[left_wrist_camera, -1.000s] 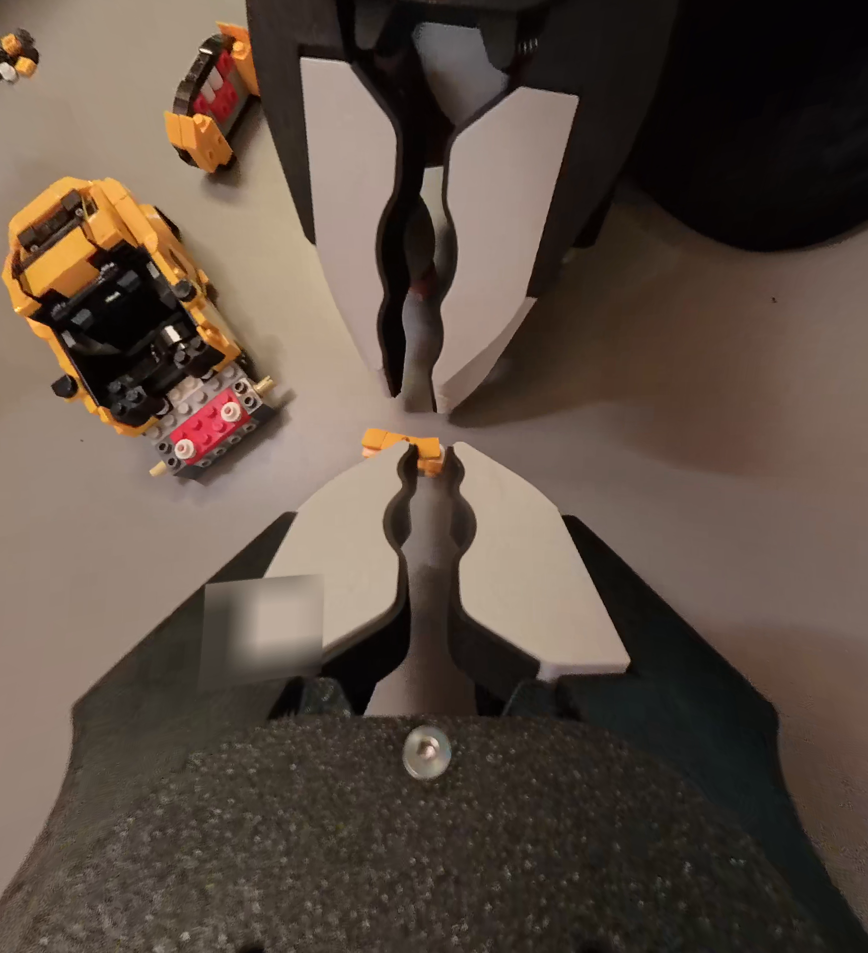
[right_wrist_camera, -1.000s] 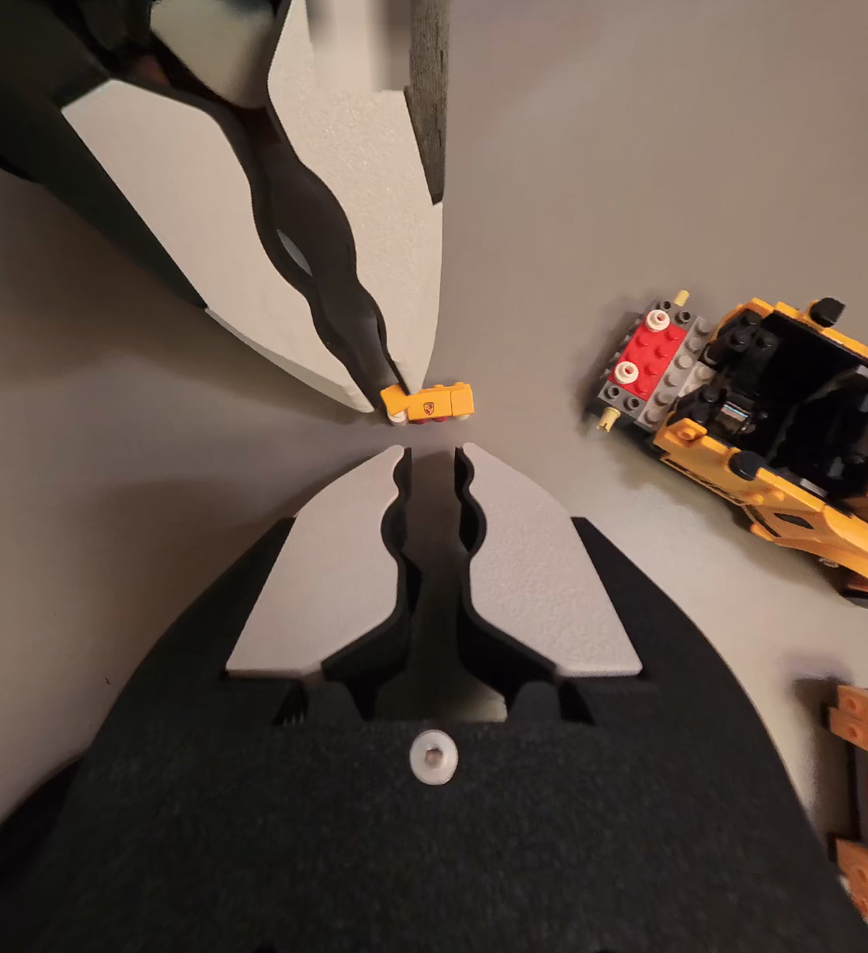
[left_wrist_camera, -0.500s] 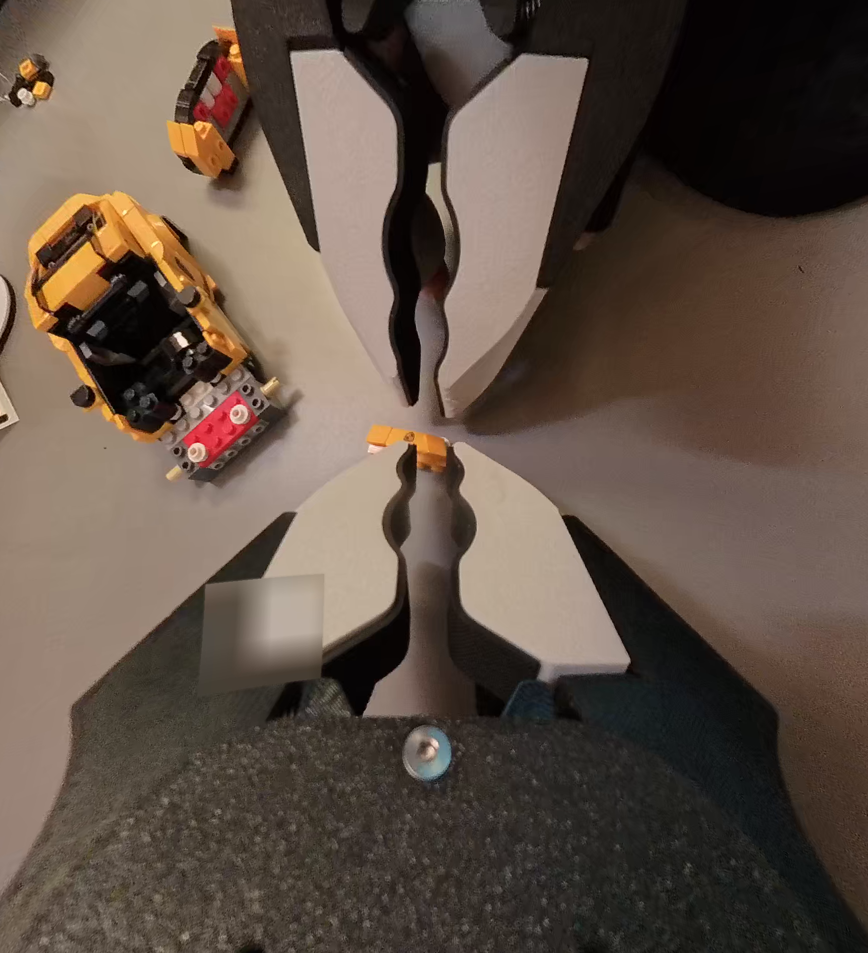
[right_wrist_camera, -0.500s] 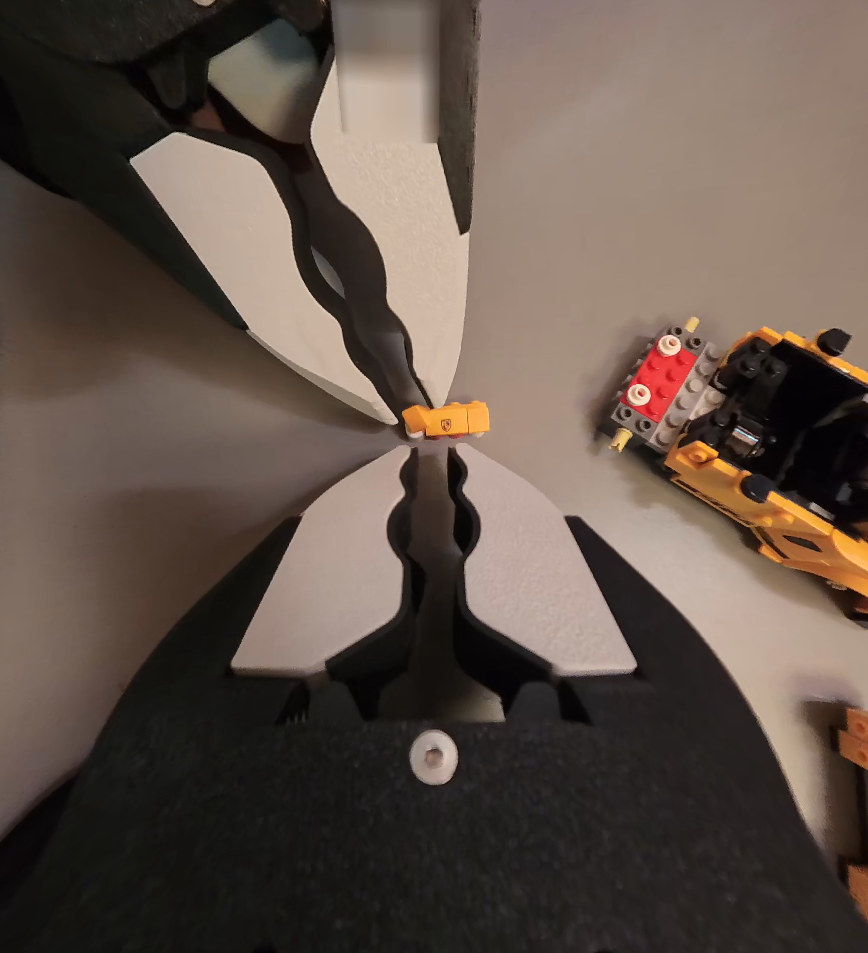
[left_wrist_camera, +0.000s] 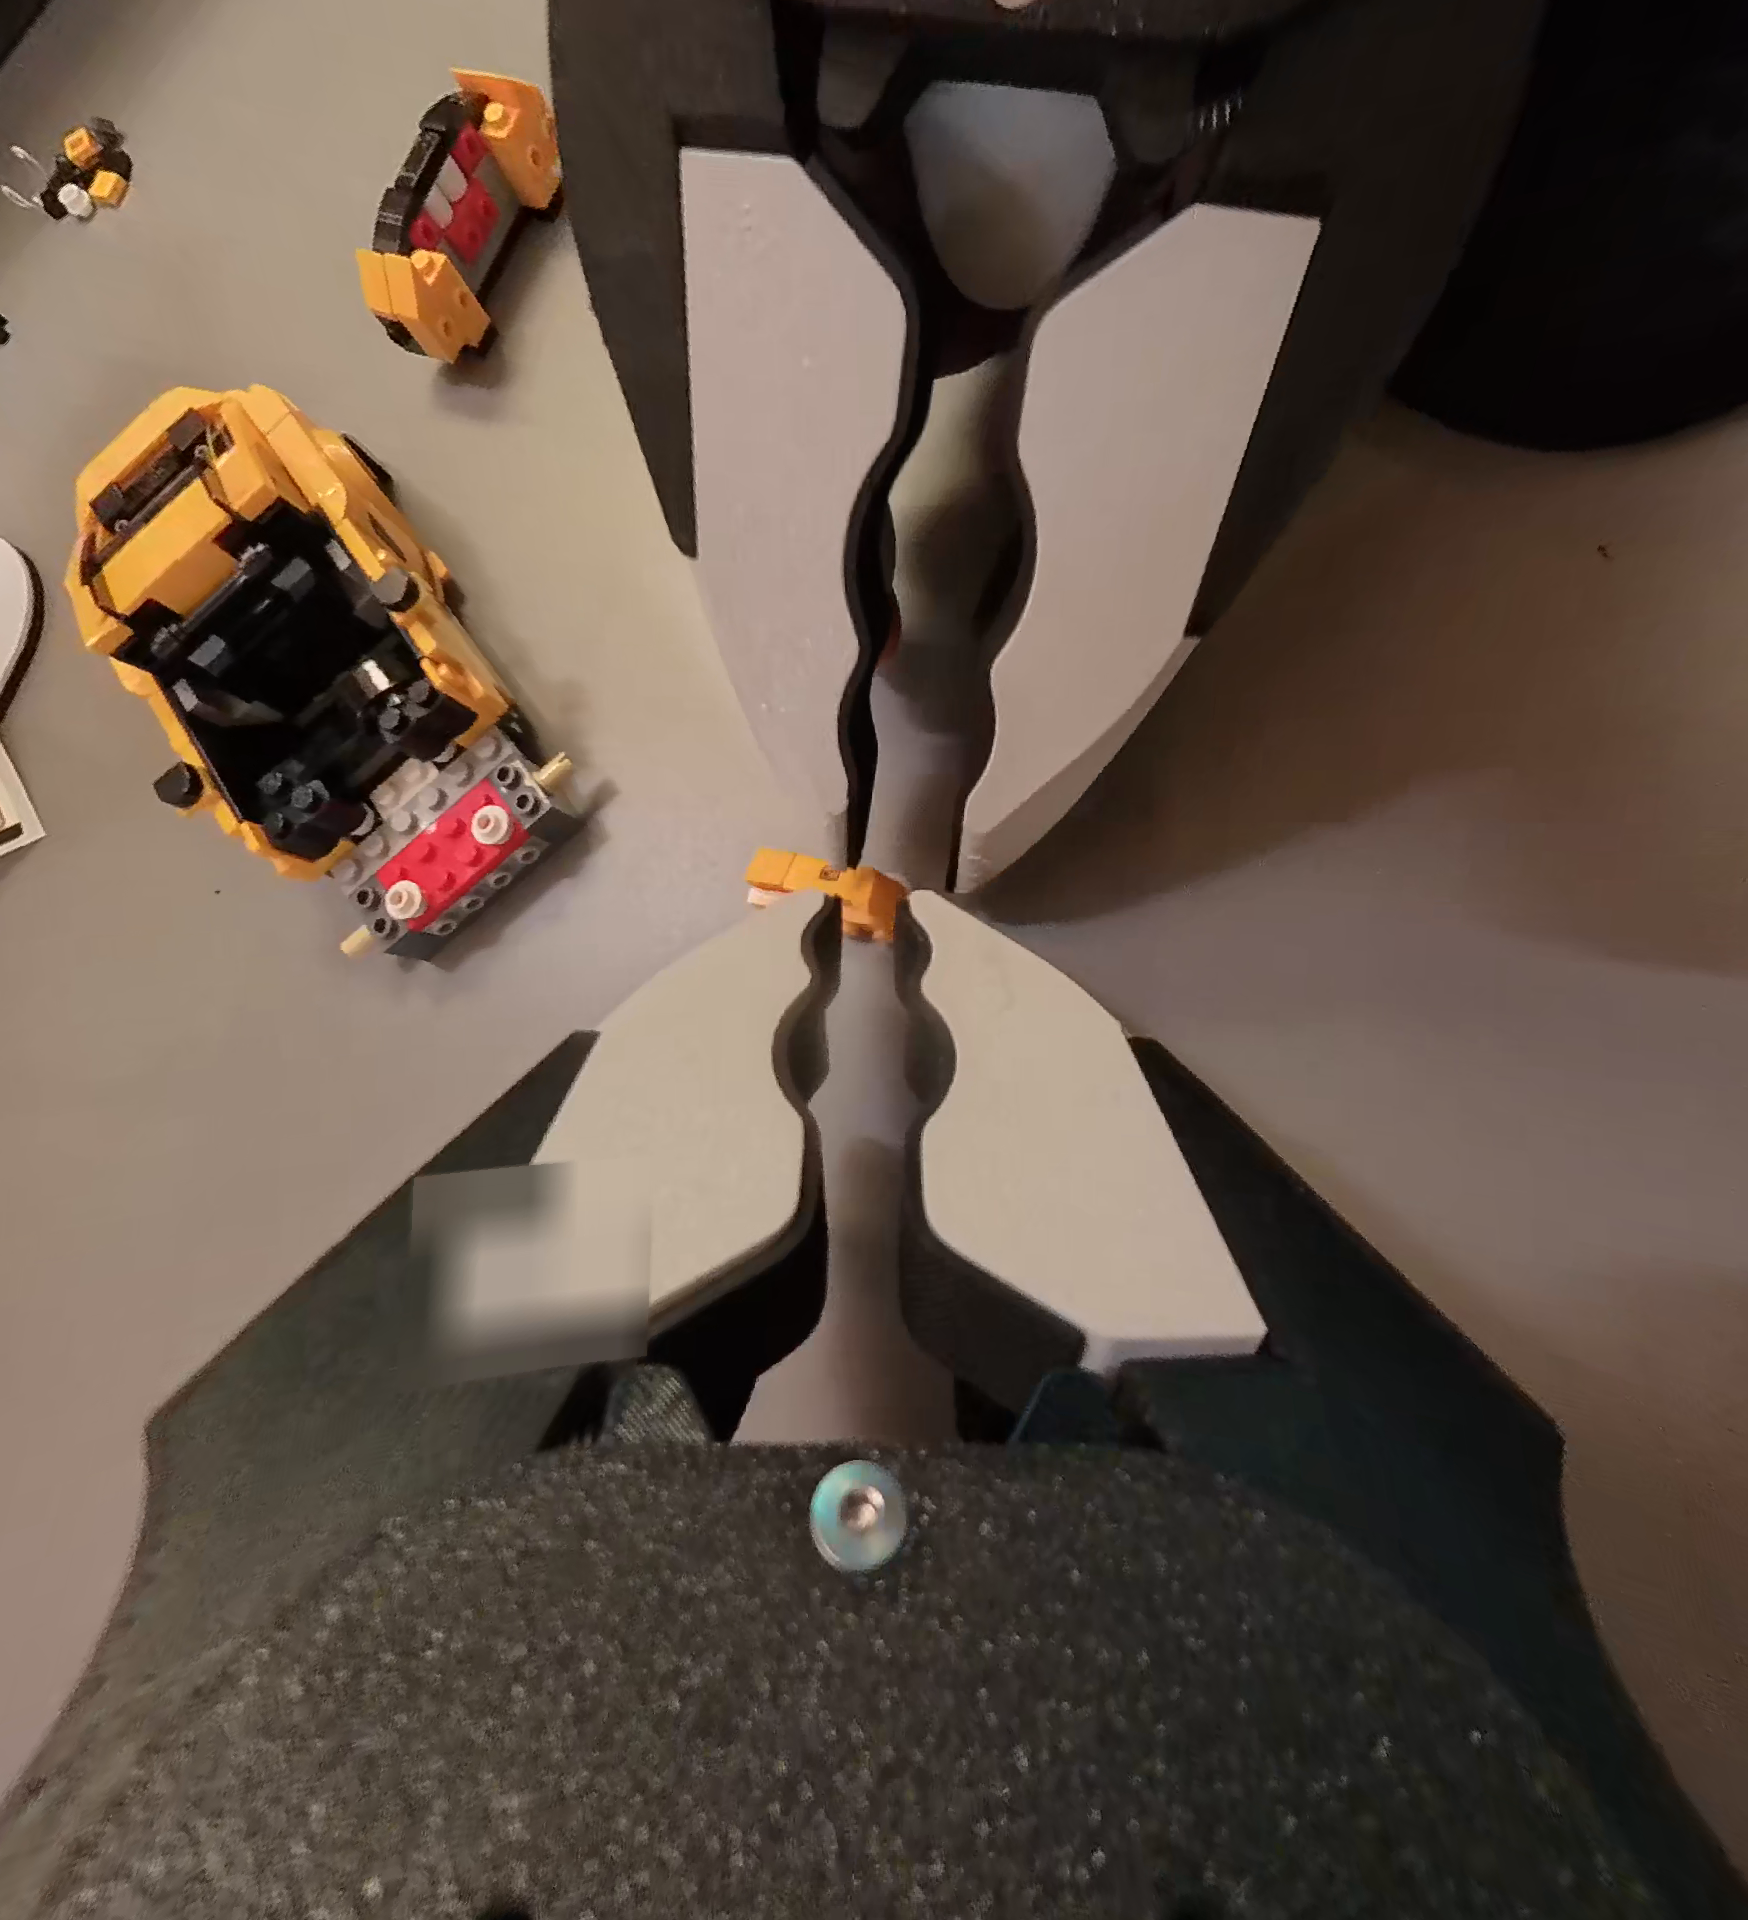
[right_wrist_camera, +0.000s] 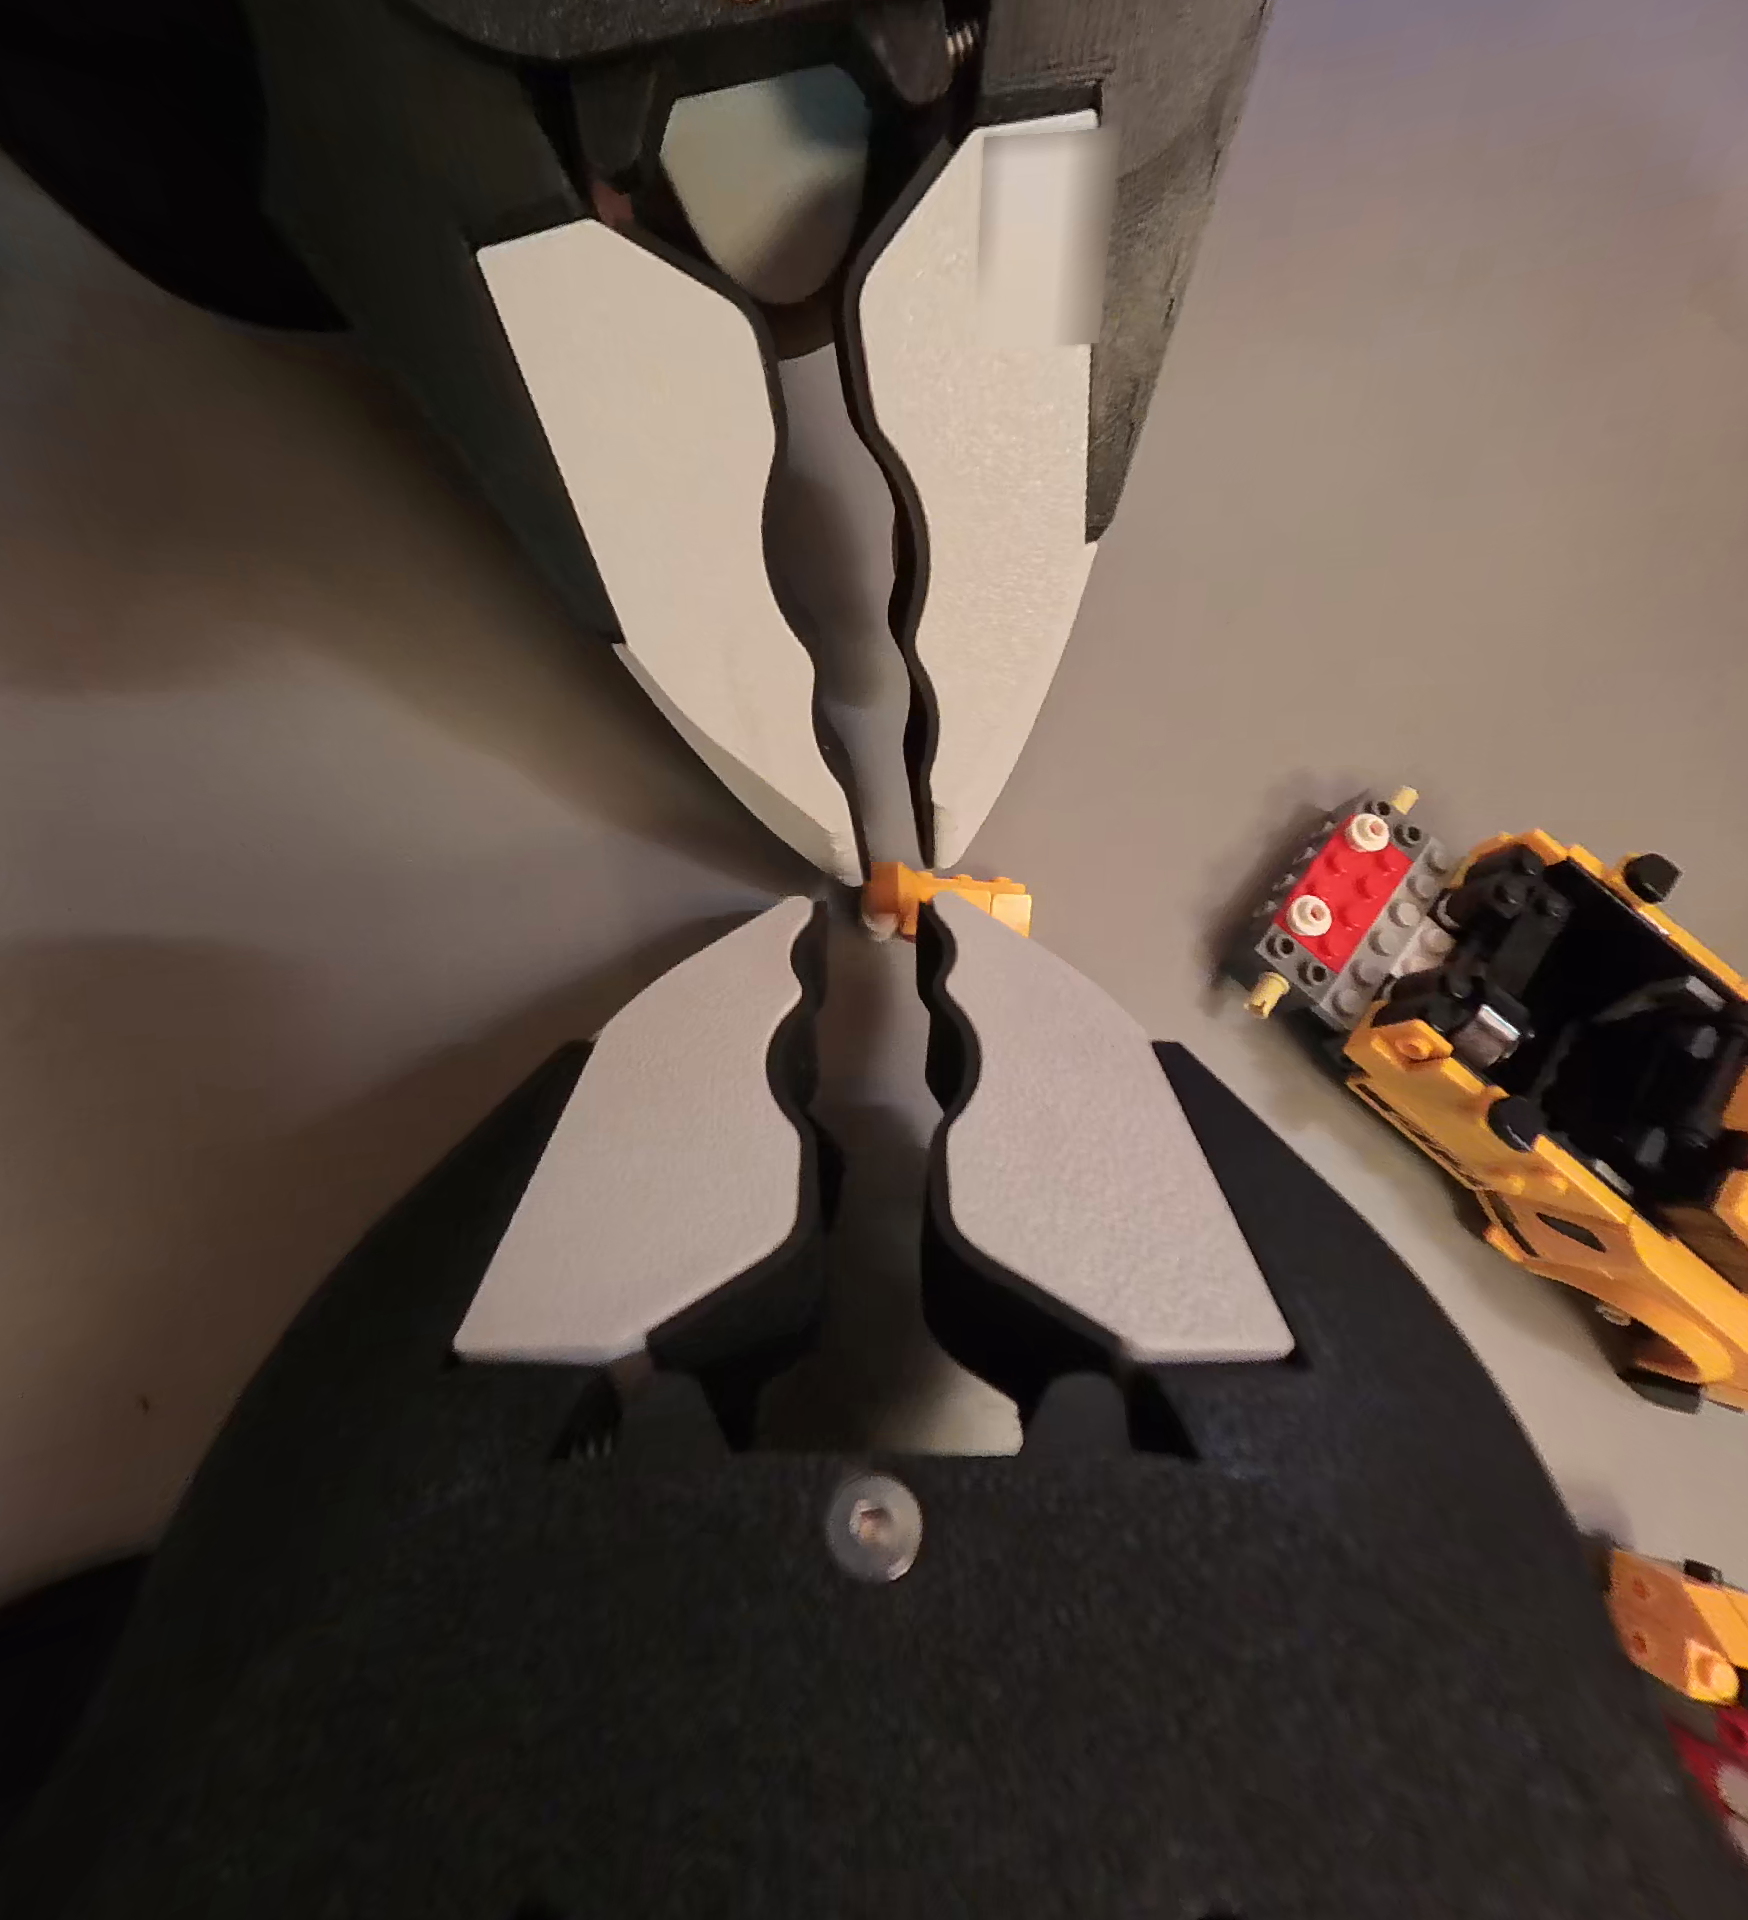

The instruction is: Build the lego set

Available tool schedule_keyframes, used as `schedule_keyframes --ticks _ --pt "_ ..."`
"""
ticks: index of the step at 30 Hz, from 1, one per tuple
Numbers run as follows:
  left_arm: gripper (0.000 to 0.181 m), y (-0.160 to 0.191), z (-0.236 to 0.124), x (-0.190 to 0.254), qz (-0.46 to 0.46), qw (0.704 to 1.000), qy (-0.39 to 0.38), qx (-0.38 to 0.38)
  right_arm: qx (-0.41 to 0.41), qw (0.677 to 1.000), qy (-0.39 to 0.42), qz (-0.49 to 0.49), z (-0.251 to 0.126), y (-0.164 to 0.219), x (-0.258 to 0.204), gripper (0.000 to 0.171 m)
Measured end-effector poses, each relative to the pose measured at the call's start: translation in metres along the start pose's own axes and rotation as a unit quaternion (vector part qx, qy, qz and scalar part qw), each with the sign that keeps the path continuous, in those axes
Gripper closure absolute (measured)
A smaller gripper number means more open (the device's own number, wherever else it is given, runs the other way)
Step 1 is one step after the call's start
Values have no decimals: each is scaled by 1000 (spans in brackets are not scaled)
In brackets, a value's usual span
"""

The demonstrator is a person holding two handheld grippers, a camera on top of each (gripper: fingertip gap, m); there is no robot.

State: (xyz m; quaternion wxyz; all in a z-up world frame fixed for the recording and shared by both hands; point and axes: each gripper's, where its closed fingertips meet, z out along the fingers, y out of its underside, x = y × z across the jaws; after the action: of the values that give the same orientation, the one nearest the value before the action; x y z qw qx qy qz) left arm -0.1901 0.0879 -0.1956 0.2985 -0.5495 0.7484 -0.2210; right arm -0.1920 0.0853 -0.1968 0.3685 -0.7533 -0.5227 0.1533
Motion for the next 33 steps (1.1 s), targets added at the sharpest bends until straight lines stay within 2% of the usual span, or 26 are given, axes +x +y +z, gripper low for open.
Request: schedule_keyframes --ticks 22,29,33 --pt "172 3 -2 1 0 1000 1 1 2 1000 -13 10 2 1 -2 156" --pt "179 6 -1 -1 -1 1000 -2 0 -13 1000 -5 25 -1 9 6 154" --pt "181 4 0 2 -2 1000 7 5 -18 1000 -2 15 0 9 5 159"
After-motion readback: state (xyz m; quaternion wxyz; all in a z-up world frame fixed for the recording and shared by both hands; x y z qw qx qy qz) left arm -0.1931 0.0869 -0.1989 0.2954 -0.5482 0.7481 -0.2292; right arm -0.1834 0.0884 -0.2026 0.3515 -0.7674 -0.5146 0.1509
